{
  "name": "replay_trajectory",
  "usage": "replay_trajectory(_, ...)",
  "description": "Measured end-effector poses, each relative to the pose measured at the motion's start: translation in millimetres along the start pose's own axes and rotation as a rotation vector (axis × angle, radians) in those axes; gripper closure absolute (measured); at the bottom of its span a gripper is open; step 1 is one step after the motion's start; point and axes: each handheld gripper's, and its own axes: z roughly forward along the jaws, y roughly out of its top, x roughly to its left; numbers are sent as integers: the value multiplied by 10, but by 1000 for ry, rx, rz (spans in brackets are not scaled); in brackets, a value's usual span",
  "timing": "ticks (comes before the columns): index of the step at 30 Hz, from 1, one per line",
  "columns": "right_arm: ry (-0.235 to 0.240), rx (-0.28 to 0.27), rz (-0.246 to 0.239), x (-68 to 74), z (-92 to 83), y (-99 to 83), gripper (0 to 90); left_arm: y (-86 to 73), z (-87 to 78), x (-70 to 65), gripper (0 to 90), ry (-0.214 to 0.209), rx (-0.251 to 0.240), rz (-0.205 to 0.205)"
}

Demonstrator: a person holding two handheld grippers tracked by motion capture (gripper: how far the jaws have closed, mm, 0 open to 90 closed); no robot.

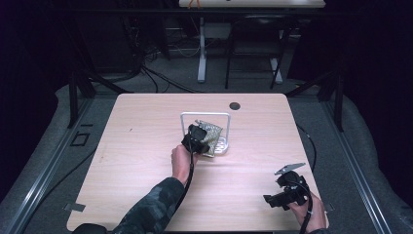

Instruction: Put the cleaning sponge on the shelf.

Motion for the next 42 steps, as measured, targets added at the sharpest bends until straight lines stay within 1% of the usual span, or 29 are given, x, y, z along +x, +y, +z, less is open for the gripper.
replay_trajectory(3, 5, -9, 10, 0, 10, -10, 42, 4, 20, -13, 544, 12, 7, 16)
replay_trajectory(4, 6, -8, 9, -1, 12, -9, 43, 4, 26, -18, 544, 12, 9, 15)
replay_trajectory(5, 2, 3, 5, -3, 6, -4, 43, 4, 29, -22, 542, 14, 9, 18)
replay_trajectory(7, 4, 8, 4, 5, 8, 0, 43, 2, 39, -34, 560, 17, 7, 26)
replay_trajectory(10, 5, 3, 5, 10, 14, -1, 43, 0, 47, -50, 553, 16, 2, 25)
replay_trajectory(14, 4, 10, 3, 2, 10, -1, 43, 3, 48, -40, 538, 9, 2, 24)
replay_trajectory(16, 4, 1, 2, 3, 21, -1, 43, 2, 42, -28, 518, 9, 1, 20)
replay_trajectory(17, 3, 8, -1, 5, 16, 3, 42, 1, 40, -24, 499, 3, -1, 17)
replay_trajectory(18, 6, -1, 2, 11, 19, 4, 43, -1, 34, -25, 478, -7, -2, 15)
replay_trajectory(19, 6, -1, 2, 11, 19, 4, 43, -1, 34, -25, 448, -7, -2, 15)
replay_trajectory(21, 1, 8, -4, 4, 16, 7, 43, 0, 18, -33, 431, -11, -7, 14)
replay_trajectory(28, 2, 9, -3, 18, 22, 13, 43, 11, -87, -56, 353, -49, -21, 33)
replay_trajectory(32, 1, 11, -4, 25, 22, 16, 44, 14, -177, -45, 292, -79, -13, 49)
replay_trajectory(37, 0, 9, -2, 21, 19, 13, 44, 9, -333, -28, 218, -119, -12, 86)
replay_trajectory(39, 0, 10, -1, 22, 18, 13, 44, -2, -395, -24, 190, -129, -18, 97)
replay_trajectory(41, 0, 12, -2, 22, 15, 15, 45, -12, -458, -17, 164, -138, -13, 113)
replay_trajectory(42, -3, 13, -4, 21, 14, 15, 45, -20, -490, -12, 157, -145, -13, 115)
